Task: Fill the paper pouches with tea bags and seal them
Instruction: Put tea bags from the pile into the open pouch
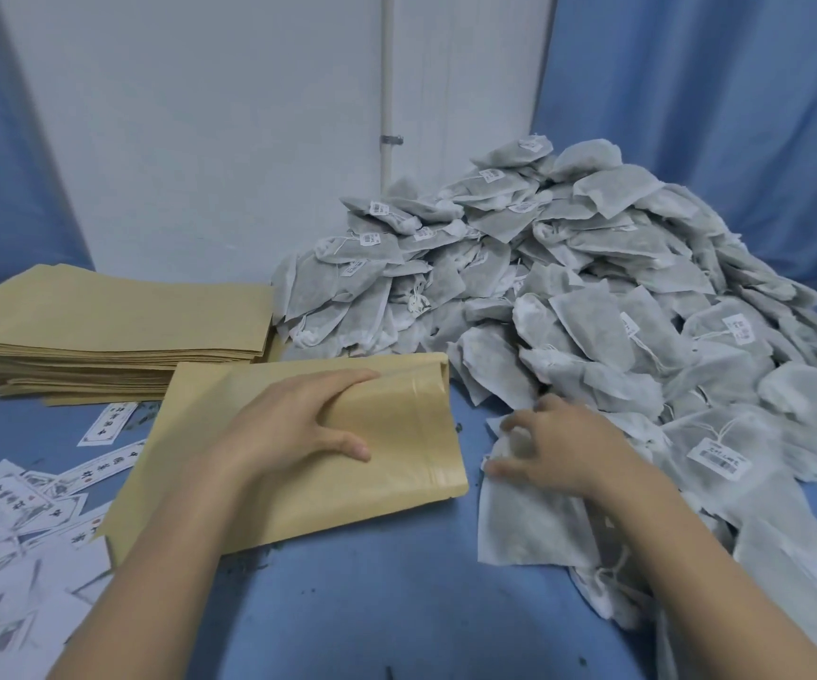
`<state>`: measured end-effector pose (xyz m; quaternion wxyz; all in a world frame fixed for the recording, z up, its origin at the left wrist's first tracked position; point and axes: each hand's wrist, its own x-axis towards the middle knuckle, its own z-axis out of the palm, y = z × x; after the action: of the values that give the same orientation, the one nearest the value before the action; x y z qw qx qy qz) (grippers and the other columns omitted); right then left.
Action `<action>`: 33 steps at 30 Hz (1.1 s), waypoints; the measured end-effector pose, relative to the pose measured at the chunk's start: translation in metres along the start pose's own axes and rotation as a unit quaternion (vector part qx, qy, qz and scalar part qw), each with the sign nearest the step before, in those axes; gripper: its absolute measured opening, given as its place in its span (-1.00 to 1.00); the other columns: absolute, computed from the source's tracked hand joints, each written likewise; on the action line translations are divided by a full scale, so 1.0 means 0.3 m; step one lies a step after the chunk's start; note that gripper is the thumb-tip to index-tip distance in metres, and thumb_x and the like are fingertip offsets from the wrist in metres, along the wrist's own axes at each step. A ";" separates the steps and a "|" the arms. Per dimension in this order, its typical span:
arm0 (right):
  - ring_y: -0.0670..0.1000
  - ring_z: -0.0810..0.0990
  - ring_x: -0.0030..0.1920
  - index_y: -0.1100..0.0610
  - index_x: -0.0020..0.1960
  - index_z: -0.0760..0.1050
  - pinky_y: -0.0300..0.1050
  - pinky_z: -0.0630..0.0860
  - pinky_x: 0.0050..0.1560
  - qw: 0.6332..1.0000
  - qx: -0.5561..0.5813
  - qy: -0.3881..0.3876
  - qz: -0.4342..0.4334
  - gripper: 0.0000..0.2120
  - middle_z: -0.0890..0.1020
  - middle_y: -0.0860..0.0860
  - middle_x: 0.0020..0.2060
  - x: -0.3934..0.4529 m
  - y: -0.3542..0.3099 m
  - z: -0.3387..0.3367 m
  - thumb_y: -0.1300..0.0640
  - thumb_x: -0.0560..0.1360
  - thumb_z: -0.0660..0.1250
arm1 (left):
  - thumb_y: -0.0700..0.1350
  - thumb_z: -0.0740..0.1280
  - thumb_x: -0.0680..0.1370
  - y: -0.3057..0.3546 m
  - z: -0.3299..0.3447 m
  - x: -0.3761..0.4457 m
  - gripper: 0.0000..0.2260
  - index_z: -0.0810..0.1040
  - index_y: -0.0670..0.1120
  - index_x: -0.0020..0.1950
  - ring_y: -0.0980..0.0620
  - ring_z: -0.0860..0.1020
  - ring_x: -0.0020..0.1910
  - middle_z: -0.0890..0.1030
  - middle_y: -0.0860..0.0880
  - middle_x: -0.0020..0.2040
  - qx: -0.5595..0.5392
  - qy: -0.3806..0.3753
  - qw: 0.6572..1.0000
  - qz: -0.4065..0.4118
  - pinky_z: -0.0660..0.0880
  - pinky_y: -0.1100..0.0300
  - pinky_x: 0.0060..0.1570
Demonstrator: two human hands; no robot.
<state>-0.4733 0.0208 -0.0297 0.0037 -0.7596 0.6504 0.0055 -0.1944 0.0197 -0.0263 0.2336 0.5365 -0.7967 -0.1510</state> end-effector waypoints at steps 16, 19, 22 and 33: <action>-0.34 0.50 -0.31 -0.10 -0.09 0.48 -0.54 0.33 -0.38 0.749 0.552 0.354 0.089 -0.87 0.51 -0.21 -0.21 -0.020 0.026 -0.052 0.03 0.41 0.40 | -0.01 0.55 0.31 0.045 -0.061 -0.061 -0.35 0.41 0.20 0.35 0.28 0.39 0.22 0.45 0.29 0.26 -0.044 0.056 0.997 0.005 0.26 0.46 0.12; -0.27 0.49 -0.23 -0.14 -0.13 0.46 -0.37 0.34 -0.22 0.783 0.519 0.333 0.078 -0.86 0.50 -0.22 -0.20 -0.012 0.024 -0.039 0.03 0.40 0.41 | -0.01 0.55 0.31 0.050 -0.075 -0.071 -0.41 0.42 0.37 0.24 0.38 0.44 0.11 0.52 0.37 0.13 -0.069 0.064 0.996 0.007 0.34 0.44 0.07; -0.07 0.51 -0.08 -0.02 -0.03 0.50 -0.28 0.28 -0.14 0.847 0.453 0.275 0.047 -0.83 0.56 -0.12 -0.13 0.005 0.005 -0.014 0.07 0.40 0.42 | -0.02 0.54 0.31 0.062 -0.108 -0.089 -0.44 0.40 0.52 0.08 0.45 0.45 0.08 0.52 0.47 0.06 -0.088 0.088 0.992 0.015 0.32 0.54 -0.02; -0.16 0.54 -0.10 0.08 0.02 0.60 -0.42 0.36 -0.09 0.852 0.399 0.255 -0.224 -0.75 0.65 -0.07 -0.08 -0.007 -0.359 -0.145 0.32 0.44 0.27 | -0.02 0.49 0.39 0.048 -0.315 -0.234 -0.57 0.42 0.43 0.06 0.53 0.44 -0.03 0.54 0.48 -0.05 -0.055 0.172 0.983 -0.010 0.30 0.61 -0.15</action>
<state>-0.3671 0.0388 0.0135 0.1417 -0.7924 0.3872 -0.4496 -0.1330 0.0912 0.0459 0.3951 0.5483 -0.7299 -0.1025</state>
